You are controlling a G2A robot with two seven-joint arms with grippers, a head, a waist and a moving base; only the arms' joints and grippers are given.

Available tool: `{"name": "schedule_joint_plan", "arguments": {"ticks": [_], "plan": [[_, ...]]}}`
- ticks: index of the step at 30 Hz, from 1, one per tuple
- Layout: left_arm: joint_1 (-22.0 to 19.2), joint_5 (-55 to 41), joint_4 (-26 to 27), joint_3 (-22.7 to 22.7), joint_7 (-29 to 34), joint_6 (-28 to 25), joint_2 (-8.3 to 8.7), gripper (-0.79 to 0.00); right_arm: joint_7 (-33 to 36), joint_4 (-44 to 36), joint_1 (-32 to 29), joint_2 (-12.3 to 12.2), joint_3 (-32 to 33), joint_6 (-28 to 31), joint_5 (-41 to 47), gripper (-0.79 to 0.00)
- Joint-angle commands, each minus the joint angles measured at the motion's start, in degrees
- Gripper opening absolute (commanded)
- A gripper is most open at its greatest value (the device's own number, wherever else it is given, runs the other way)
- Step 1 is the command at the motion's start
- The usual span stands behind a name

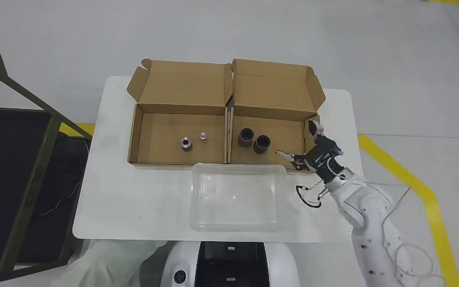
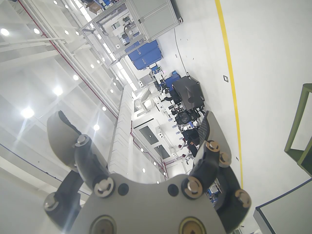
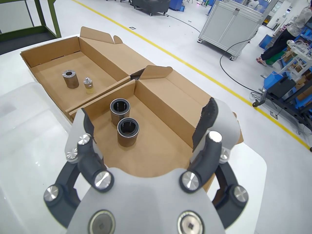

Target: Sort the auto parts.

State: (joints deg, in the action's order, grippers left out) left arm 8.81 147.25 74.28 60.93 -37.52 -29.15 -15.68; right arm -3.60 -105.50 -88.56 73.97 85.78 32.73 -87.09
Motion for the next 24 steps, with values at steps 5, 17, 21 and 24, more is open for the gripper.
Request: {"name": "schedule_joint_plan", "arguments": {"ticks": [5,17,21,24], "plan": [[0.00,0.00,0.00,0.00,0.00,0.00,0.00,0.000,-0.92,-2.77,-4.24,-0.63,4.02,-0.50,1.79,0.000],[0.00,0.00,0.00,0.00,0.00,0.00,0.00,0.000,-2.32,-9.72,-16.00,-1.38,11.60,-3.97,4.80,0.000],[0.00,0.00,0.00,0.00,0.00,0.00,0.00,0.000,-2.99,-10.48,-18.11,-1.56,13.53,-3.90,6.58,0.000],[0.00,0.00,0.00,0.00,0.00,0.00,0.00,0.000,-2.69,-11.62,-19.19,-1.68,14.14,-3.96,6.53,0.000]]}}
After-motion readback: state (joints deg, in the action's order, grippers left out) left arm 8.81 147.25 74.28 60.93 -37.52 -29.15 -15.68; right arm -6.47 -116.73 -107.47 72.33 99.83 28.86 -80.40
